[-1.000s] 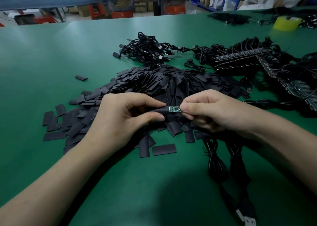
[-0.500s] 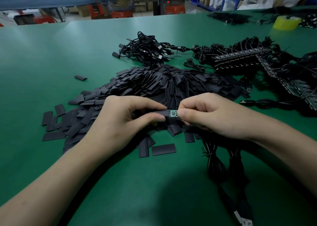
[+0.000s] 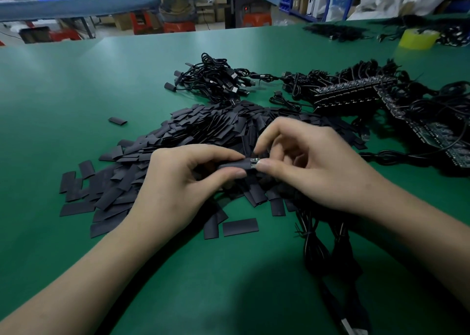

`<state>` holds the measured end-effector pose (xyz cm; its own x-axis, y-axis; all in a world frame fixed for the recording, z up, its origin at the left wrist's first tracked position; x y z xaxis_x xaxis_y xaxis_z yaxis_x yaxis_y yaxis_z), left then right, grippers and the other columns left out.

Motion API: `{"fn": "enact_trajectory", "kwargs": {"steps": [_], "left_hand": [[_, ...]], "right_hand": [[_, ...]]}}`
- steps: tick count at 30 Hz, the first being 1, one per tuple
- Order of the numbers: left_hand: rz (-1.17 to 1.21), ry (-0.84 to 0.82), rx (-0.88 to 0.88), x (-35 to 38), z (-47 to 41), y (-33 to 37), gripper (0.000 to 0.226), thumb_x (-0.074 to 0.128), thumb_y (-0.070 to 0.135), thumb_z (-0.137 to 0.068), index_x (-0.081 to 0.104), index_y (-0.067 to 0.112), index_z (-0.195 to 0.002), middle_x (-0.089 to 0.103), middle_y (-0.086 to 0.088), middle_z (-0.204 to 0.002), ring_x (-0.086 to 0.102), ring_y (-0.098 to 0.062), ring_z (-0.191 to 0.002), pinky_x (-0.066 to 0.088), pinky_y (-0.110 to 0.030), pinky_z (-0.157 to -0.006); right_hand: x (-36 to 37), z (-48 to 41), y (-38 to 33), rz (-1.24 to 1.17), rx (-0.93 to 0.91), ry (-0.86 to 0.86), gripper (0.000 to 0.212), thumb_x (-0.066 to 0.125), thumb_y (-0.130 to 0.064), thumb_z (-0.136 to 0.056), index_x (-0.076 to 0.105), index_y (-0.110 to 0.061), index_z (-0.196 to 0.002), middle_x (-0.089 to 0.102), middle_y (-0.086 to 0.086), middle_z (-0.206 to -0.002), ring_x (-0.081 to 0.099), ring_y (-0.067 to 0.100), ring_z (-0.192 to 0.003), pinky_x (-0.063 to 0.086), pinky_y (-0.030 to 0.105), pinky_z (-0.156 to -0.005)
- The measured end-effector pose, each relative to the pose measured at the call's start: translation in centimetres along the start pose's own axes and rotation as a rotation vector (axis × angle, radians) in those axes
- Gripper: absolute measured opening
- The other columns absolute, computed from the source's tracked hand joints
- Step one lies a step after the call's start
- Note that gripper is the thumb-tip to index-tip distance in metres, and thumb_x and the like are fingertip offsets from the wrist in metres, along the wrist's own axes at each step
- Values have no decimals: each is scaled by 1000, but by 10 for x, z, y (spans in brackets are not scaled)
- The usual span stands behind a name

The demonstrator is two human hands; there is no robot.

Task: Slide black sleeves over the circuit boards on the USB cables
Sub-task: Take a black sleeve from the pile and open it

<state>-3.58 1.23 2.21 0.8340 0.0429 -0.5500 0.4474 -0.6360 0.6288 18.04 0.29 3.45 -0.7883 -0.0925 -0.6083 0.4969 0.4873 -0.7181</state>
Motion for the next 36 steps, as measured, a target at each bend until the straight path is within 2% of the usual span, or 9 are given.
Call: {"fn": "enact_trajectory", "kwargs": {"steps": [3, 6, 10, 14, 17, 23, 28, 32, 36], "left_hand": [[150, 25, -101, 1, 1, -2, 18, 77, 37, -78, 78, 33, -95, 78, 13, -86, 74, -6, -72, 58, -17, -70], [265, 33, -141, 3, 2, -3, 18, 79, 33, -79, 78, 31, -97, 79, 7, -86, 75, -12, -70, 62, -26, -70], [230, 29, -113, 4, 3, -3, 18, 80, 32, -82, 78, 31, -100, 79, 8, -91, 76, -13, -78, 63, -33, -75], [154, 23, -56, 4, 4, -1, 20, 77, 37, -84, 77, 32, -103, 78, 13, -94, 75, -10, -83, 60, -28, -76], [79, 41, -5, 3, 3, 2, 19, 77, 36, -85, 77, 31, -104, 77, 16, -94, 73, -7, -87, 55, -20, -79], [3, 70, 58, 1, 3, 7, 20, 78, 30, -86, 77, 28, -106, 76, 17, -98, 72, -4, -90, 55, -20, -81], [-22, 108, 96, -1, 1, 10, 19, 79, 25, -87, 76, 27, -105, 75, 17, -99, 71, 2, -91, 51, -15, -82], [-38, 96, 127, -2, 1, 10, 19, 79, 23, -87, 77, 22, -105, 75, 9, -100, 71, -8, -93, 52, -20, -84], [-43, 97, 148, -2, 1, 11, 18, 80, 21, -86, 79, 20, -103, 74, 3, -98, 70, -12, -92, 52, -22, -82]], "right_hand": [[-2, 2, -5, 82, -129, 91, 7, 76, -20, -91, 70, -23, -91, 67, -4, -74, 65, 16, -68, 49, 25, -59], [-2, 4, -7, 89, -182, 166, 6, 80, -16, -89, 74, -19, -90, 71, -3, -73, 68, 17, -66, 52, 32, -59], [-2, 5, -10, 132, -236, 193, 4, 80, -16, -88, 78, -17, -90, 74, -5, -76, 71, 13, -68, 55, 36, -60], [0, 5, -10, 165, -256, 192, 4, 80, -15, -88, 78, -17, -91, 74, -8, -78, 71, 8, -71, 56, 33, -64], [2, 6, -10, 131, -222, 197, 5, 81, -17, -87, 77, -19, -90, 73, -8, -75, 71, 11, -69, 56, 34, -62], [5, 8, -11, -30, -153, 193, 8, 82, -15, -85, 75, -18, -88, 72, -4, -72, 70, 15, -60, 56, 35, -57], [1, 3, -7, -323, 27, 81, 15, 72, -7, -94, 69, -16, -105, 76, 7, -81, 76, 23, -67, 63, 36, -68], [0, -1, -2, -459, 164, -26, 7, 67, -10, -93, 74, -11, -96, 77, 13, -81, 73, 21, -64, 60, 31, -63], [1, -1, -1, -552, 220, -84, 14, 70, -20, -83, 77, -13, -93, 78, 14, -81, 71, 20, -59, 59, 29, -62]]}}
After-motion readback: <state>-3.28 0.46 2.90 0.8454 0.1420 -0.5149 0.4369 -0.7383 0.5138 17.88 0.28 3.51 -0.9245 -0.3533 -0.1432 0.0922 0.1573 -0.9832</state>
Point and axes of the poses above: each hand's wrist, its own z-axis away from the middle knuckle, its own x-axis out of the palm, y = z × x, the point moved 2 cm from there along -z, towards the middle knuckle
